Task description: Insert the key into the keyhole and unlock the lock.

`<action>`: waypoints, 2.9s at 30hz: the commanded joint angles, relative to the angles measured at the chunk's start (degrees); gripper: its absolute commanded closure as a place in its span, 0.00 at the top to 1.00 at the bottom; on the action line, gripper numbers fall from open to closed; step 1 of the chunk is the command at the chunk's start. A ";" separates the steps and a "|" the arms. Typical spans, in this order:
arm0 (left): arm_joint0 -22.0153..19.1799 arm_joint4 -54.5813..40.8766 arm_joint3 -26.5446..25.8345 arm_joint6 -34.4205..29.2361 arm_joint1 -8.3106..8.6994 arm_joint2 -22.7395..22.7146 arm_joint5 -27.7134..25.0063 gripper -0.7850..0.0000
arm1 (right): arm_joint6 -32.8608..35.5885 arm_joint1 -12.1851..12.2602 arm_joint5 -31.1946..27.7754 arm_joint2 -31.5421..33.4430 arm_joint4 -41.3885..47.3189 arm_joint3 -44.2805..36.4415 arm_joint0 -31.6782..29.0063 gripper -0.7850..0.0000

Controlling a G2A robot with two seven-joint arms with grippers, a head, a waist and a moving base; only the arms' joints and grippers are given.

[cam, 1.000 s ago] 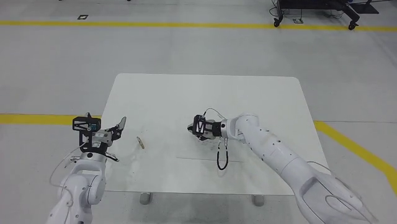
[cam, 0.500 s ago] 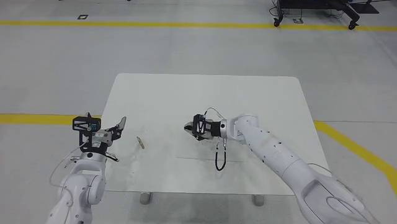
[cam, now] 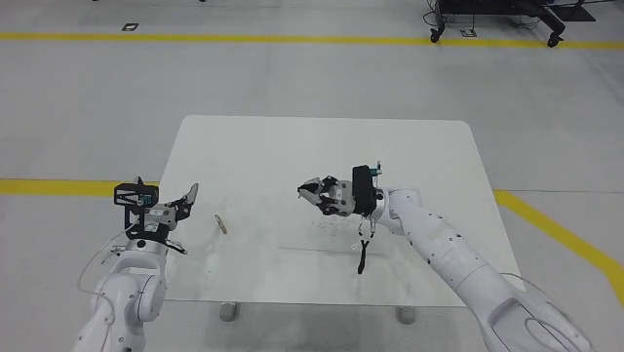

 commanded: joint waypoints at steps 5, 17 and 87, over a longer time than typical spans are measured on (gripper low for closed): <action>-0.39 -22.14 1.57 -4.15 -0.07 -2.23 -14.64 1.00 | 0.36 -0.10 -0.29 -0.08 1.29 -0.85 -0.66 0.00; -14.68 -78.24 12.48 -33.46 -0.18 5.69 -31.89 1.00 | 3.34 -2.41 -3.43 -2.83 21.12 -0.72 0.30 0.00; -28.86 -93.13 29.01 -50.74 2.68 17.52 -46.89 0.00 | 16.60 -5.17 -3.43 -35.92 67.68 9.25 14.55 0.00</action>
